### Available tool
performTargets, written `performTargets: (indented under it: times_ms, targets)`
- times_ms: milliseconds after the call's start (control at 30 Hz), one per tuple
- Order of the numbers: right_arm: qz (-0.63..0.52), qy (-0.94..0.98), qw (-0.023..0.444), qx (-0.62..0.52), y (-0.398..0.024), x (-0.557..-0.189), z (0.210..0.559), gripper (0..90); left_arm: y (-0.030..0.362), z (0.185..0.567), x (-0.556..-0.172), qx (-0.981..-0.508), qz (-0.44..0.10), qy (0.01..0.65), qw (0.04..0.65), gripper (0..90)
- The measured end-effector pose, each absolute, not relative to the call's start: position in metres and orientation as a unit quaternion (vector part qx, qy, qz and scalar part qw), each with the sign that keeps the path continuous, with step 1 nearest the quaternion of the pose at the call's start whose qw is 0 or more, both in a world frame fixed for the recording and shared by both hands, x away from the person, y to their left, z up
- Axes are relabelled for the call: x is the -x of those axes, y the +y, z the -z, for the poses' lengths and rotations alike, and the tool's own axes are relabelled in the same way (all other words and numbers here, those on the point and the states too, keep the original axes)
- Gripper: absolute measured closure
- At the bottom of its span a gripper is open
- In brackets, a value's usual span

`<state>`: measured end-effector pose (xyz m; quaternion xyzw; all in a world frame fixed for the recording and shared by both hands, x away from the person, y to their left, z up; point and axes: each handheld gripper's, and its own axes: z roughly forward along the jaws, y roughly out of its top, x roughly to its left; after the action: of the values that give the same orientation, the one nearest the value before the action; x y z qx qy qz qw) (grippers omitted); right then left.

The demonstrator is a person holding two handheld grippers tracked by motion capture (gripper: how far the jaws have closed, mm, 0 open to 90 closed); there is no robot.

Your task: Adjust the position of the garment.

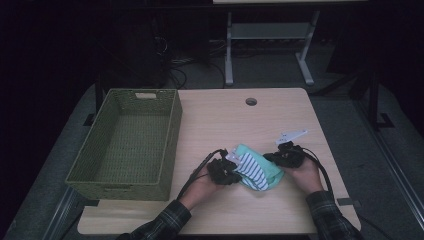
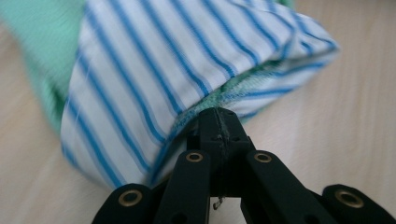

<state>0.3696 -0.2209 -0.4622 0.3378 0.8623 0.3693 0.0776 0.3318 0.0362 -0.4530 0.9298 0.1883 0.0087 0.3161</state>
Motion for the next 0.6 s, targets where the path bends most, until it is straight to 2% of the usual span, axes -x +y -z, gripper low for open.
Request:
performTargets:
  times_ms: [467,600]
  targets:
    - [-0.371,0.873,0.044,-0.313,-0.218,-0.326,0.46,89.8,0.06,0.452,-0.351,-0.931,-0.051,0.213,0.29,89.2]
    - [-0.379,0.868,0.056,-0.317,-0.22,-0.32,0.458,86.8,0.065,0.445,-0.355,-0.927,-0.055,0.218,0.299,87.9]
